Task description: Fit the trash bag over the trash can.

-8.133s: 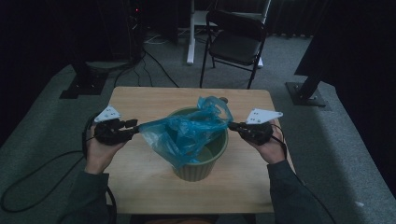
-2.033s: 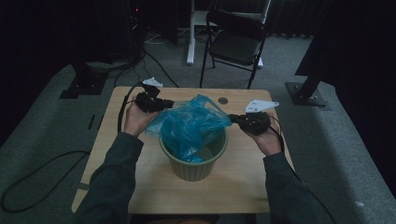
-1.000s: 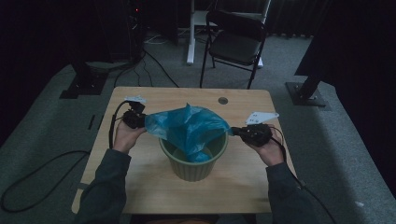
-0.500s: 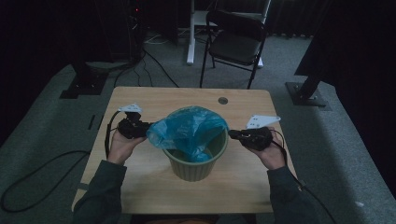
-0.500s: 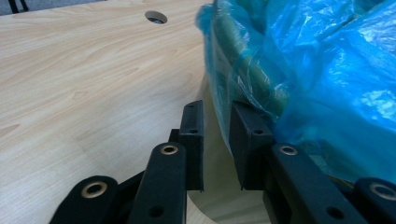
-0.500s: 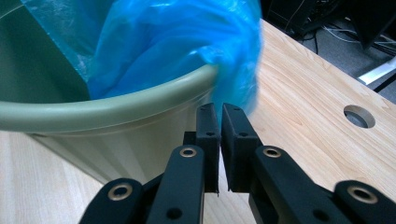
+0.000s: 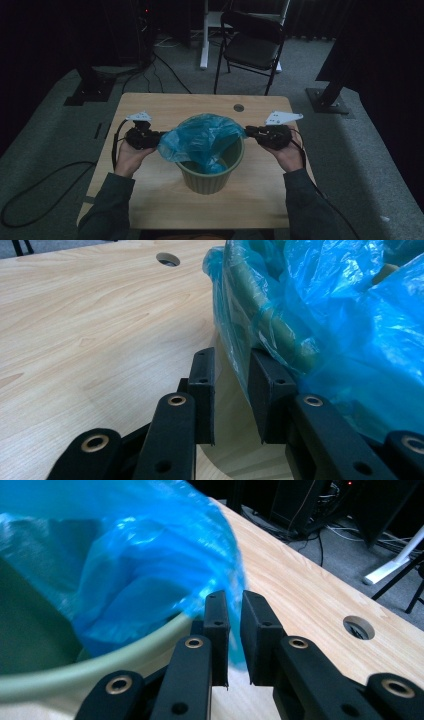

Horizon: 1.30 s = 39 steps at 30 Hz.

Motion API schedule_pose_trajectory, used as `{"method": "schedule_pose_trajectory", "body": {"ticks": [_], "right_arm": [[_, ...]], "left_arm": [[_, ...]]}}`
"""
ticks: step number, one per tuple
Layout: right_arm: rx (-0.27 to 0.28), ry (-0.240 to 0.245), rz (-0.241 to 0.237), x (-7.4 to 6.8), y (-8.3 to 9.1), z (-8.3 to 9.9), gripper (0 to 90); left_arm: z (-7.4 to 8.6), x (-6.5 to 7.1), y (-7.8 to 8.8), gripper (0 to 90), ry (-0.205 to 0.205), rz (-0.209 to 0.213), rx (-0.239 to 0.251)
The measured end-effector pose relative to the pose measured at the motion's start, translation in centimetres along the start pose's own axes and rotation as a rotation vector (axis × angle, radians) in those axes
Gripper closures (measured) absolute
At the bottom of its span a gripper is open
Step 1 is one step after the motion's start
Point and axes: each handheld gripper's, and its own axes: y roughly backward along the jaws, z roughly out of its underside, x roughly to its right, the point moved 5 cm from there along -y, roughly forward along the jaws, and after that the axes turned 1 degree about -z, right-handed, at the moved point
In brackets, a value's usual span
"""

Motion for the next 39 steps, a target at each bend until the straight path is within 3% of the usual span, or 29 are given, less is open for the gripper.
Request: {"method": "schedule_pose_trajectory", "body": {"ticks": [7, 9, 15, 18, 19, 24, 39], "right_arm": [[0.032, -0.021, 0.003, 0.6, -1.1, -0.8, 77.0], [0.043, -0.032, -0.004, 0.7, -1.8, -1.3, 71.8], [0.040, -0.065, -0.027, 1.1, -2.5, -1.5, 69.0], [0.045, -0.076, -0.052, 1.1, -2.5, -1.5, 74.3], [0.042, -0.078, -0.071, 1.0, -2.5, -1.5, 80.7], [0.039, -0.081, -0.106, 0.8, -2.4, -1.4, 89.3], [0.021, -0.041, -0.104, -0.4, -0.8, -0.6, 90.0]], "left_arm": [[0.0, 0.1, -0.2, 73.4, -0.008, 0.005, -0.002], [0.1, 0.2, -0.3, 73.4, -0.011, 0.007, -0.006], [0.2, 0.3, -0.3, 73.6, -0.018, 0.007, -0.011], [0.2, 0.3, -0.3, 73.6, -0.018, 0.004, -0.011], [0.2, 0.3, -0.3, 73.6, -0.018, 0.004, -0.011], [0.2, 0.4, -0.3, 73.6, -0.017, 0.003, -0.010], [0.6, 0.9, 0.1, 73.9, -0.031, -0.021, -0.015]]}}
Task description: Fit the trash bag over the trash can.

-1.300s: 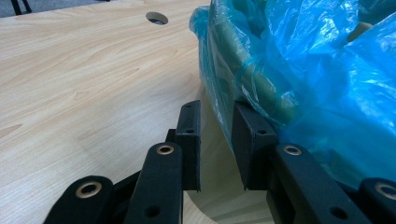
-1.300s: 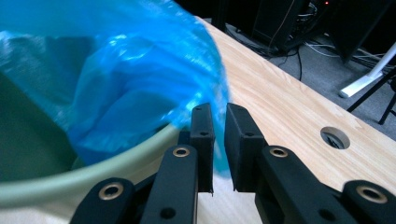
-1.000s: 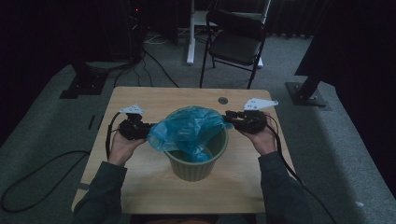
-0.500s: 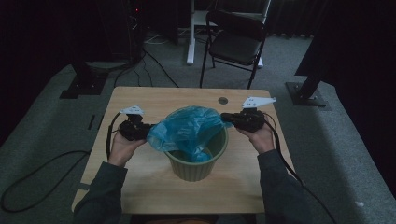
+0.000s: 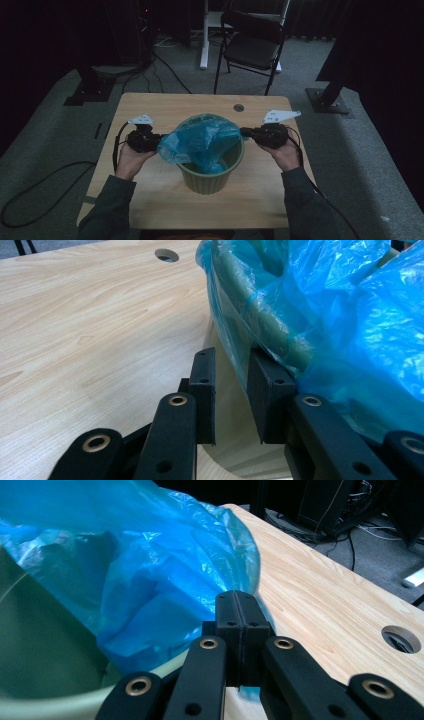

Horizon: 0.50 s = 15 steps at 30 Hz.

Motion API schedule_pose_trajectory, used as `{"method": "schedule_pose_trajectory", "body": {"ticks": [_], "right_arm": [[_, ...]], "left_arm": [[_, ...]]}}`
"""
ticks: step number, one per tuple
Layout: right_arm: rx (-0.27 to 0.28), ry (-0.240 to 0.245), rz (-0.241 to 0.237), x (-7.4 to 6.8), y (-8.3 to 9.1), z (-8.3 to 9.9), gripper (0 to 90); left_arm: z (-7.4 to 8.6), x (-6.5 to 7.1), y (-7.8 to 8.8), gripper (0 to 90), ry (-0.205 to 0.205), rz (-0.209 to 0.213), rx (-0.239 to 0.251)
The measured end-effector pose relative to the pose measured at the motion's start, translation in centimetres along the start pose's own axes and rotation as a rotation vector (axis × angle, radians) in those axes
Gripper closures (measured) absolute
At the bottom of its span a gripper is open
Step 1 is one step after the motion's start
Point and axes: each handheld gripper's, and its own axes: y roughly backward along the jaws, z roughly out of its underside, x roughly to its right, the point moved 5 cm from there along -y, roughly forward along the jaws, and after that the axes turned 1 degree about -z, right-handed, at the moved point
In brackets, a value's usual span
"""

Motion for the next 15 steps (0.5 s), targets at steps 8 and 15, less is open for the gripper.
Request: {"method": "schedule_pose_trajectory", "body": {"ticks": [8, 15], "right_arm": [[-0.017, 0.024, -0.011, -1.8, 1.6, 1.3, 90.0], [-0.028, 0.029, -0.029, -3.2, 2.4, 2.5, 90.0]], "left_arm": [[0.7, 0.4, 0.3, 73.9, -0.001, -0.004, -0.006], [1.4, 0.8, 0.4, 73.7, 0.003, -0.004, -0.006]]}}
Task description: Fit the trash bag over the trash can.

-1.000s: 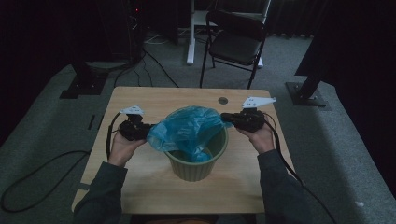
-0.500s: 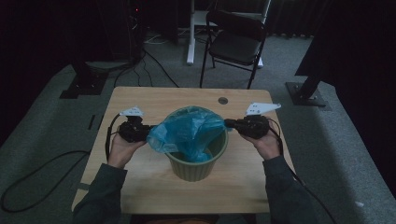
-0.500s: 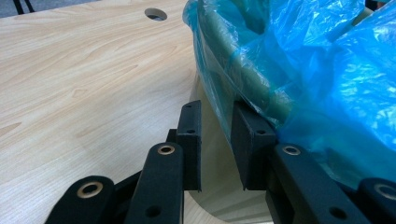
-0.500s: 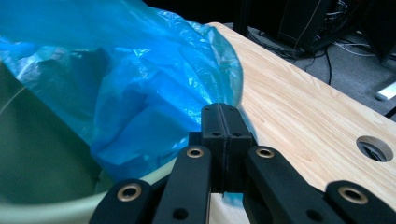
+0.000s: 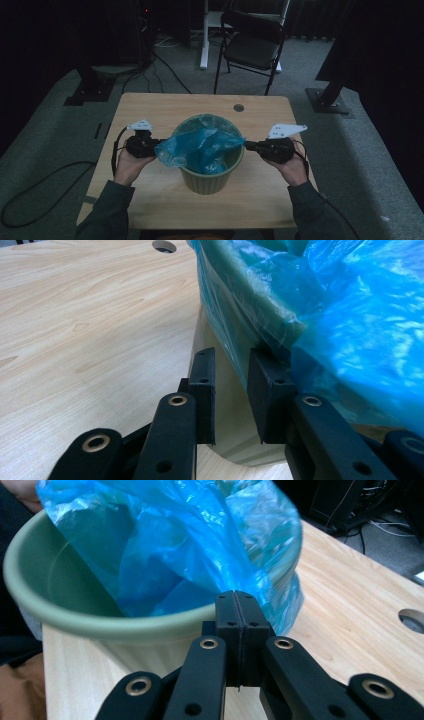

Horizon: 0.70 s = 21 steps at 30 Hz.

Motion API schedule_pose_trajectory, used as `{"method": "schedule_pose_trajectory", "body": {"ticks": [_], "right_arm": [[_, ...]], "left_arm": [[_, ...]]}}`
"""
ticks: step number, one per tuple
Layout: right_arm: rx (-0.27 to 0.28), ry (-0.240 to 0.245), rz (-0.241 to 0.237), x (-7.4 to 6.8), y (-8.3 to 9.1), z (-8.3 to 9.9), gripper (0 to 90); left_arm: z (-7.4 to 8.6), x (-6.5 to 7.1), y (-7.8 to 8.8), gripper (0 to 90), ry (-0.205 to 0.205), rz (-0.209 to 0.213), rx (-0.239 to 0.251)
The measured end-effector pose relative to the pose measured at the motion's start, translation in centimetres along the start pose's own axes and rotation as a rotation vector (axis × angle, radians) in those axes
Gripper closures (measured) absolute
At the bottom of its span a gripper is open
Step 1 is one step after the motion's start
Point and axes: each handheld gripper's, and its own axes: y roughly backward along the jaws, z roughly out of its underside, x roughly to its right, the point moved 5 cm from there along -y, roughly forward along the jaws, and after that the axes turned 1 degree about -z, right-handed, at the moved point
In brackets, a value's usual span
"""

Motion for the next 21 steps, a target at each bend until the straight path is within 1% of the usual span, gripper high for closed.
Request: {"method": "schedule_pose_trajectory", "body": {"ticks": [5, 9, 10, 12, 13, 15, 16, 21], "right_arm": [[-0.017, 0.000, -0.019, -0.8, 0.2, 0.8, 90.0], [-0.022, 0.007, -0.027, -1.3, 0.4, 1.0, 90.0], [-0.025, 0.009, -0.032, -1.4, 0.4, 1.1, 90.0], [-0.028, 0.015, -0.045, -1.9, 0.5, 1.3, 90.0], [-0.032, 0.017, -0.050, -2.0, 0.5, 1.4, 90.0], [-0.036, 0.018, -0.053, -2.2, 0.4, 1.6, 90.0], [-0.044, 0.021, -0.062, -2.4, 0.4, 1.8, 90.0], [-0.068, 0.035, -0.085, -2.9, 0.1, 2.1, 90.0]], "left_arm": [[0.6, 0.4, 0.1, 73.4, -0.005, 0.007, -0.009], [1.2, 0.8, 0.1, 72.9, -0.011, 0.009, -0.025], [1.6, 1.2, 0.2, 72.9, -0.012, 0.014, -0.027], [1.9, 1.5, 0.3, 73.0, -0.010, 0.021, -0.026], [2.0, 1.5, 0.3, 73.0, -0.014, 0.023, -0.028], [2.1, 1.6, 0.3, 73.1, -0.012, 0.027, -0.025], [2.3, 1.7, 0.3, 73.1, -0.009, 0.035, -0.025], [2.7, 2.1, 0.0, 73.1, -0.011, 0.043, -0.040]]}}
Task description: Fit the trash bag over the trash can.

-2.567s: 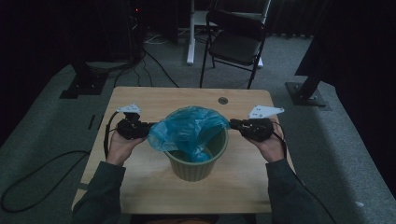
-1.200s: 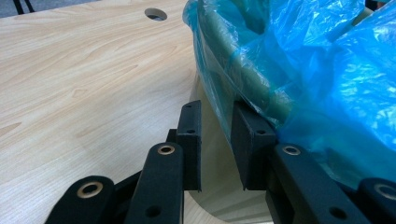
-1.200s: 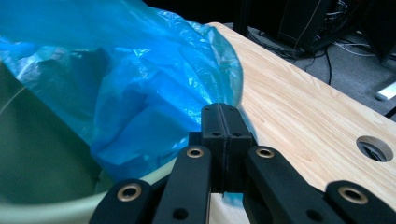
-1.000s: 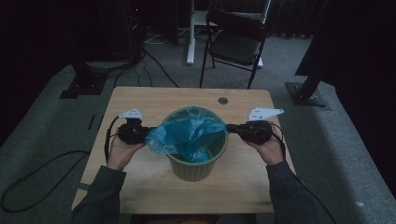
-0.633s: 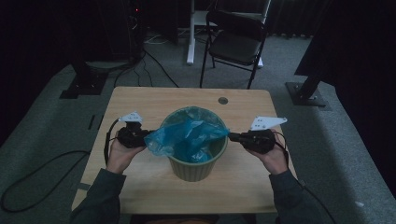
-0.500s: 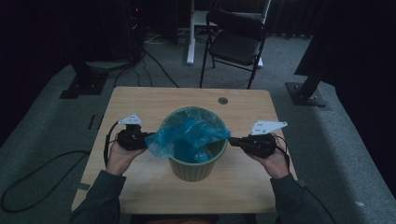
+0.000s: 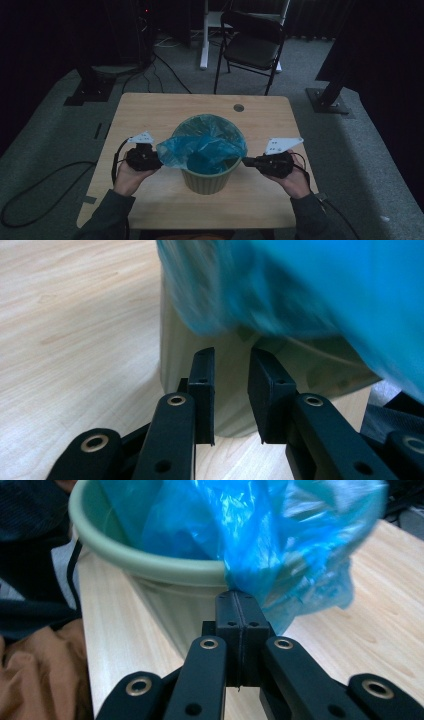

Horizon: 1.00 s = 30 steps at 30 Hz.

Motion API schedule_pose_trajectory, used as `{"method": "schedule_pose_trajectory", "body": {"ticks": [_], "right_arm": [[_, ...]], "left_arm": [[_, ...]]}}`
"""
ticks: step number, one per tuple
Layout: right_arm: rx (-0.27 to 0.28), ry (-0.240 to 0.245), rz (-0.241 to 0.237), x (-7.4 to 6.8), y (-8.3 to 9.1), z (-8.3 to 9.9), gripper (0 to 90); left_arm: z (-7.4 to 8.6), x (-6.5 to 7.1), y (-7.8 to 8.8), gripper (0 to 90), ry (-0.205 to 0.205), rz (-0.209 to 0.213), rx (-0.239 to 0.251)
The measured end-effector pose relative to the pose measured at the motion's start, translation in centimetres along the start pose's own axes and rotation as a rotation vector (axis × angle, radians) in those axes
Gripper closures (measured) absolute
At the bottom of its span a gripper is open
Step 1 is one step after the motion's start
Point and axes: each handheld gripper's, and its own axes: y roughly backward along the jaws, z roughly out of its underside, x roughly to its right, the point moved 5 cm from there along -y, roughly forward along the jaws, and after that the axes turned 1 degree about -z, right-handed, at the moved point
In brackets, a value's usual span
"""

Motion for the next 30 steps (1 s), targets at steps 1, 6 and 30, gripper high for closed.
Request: {"method": "schedule_pose_trajectory", "body": {"ticks": [1, 6, 30], "right_arm": [[-0.006, 0.004, -0.002, -0.1, -0.2, 0.0, 90.0], [0.002, 0.000, 0.011, 0.0, -0.5, -0.2, 90.0], [0.043, -0.039, 0.110, 2.5, 0.6, -0.1, 75.7]], "left_arm": [[0.1, 0.1, -0.2, 73.1, -0.001, 0.003, -0.004], [0.1, 0.2, -0.6, 72.9, 0.001, 0.005, -0.008], [-0.2, -1.0, 1.2, 59.8, 0.014, -0.065, 0.067]]}}
